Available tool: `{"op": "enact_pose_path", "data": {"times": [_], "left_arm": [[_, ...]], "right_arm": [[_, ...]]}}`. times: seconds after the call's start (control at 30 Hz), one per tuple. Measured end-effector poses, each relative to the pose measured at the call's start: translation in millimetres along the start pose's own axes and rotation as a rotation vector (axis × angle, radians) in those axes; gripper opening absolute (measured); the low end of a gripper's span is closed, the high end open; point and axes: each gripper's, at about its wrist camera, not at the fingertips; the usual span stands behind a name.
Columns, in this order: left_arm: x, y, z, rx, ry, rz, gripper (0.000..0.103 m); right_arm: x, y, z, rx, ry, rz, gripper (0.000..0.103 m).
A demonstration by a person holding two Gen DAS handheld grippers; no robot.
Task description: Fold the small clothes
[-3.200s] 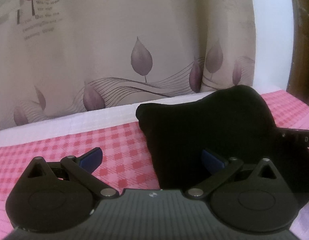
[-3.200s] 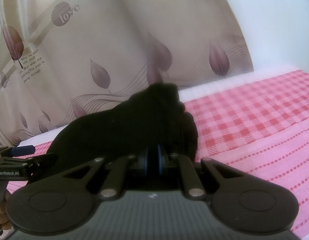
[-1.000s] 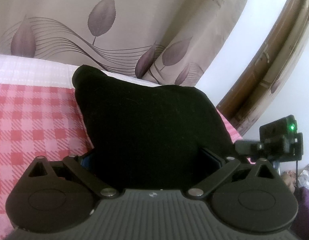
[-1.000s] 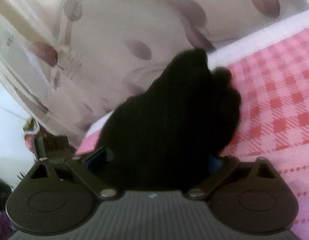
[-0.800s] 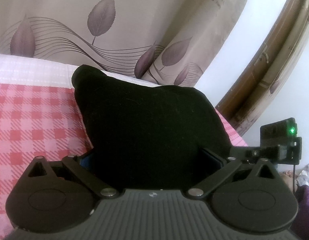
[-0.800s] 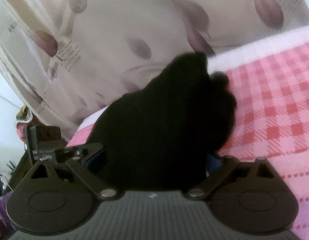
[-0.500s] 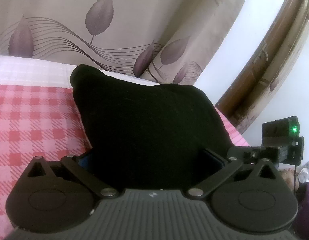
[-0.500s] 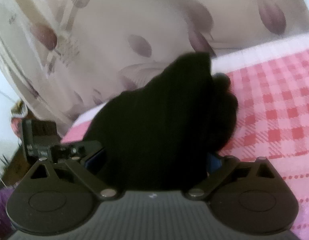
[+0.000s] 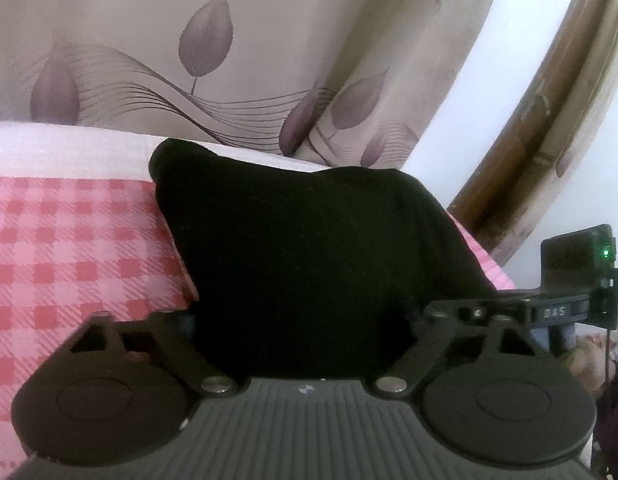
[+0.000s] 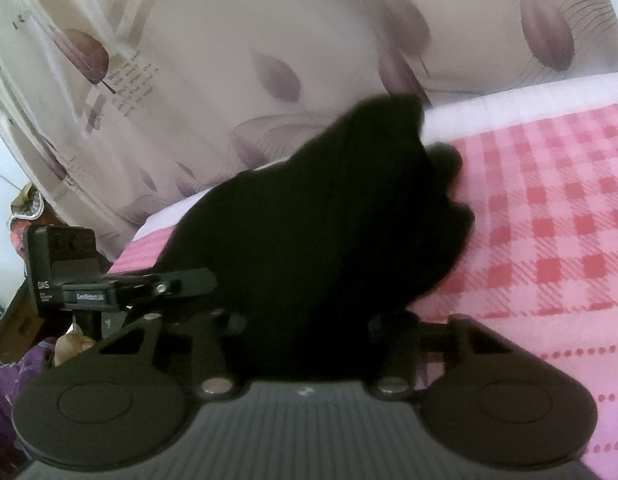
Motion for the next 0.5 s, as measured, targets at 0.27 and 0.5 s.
{"op": "enact_pose_path", "data": {"times": [0.27,0.5], "left_arm": [[2,0,-8,0.0,-0.018,-0.011,0.056],[0,-11,-17,-0.039,-0.027,0.029,0.056]], "right_arm": [[5,10,-2,0.001,-0.049,0.008,0.038],[6,14,-3,0.006,-0.078,0.028,0.038]]}}
Point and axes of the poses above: each gripper's, at about its wrist camera, not at the fingertips, and z roughly the way its jaws point, y to its left, x to its underside, and after that the axes turned 12 degrees about -x, right-handed
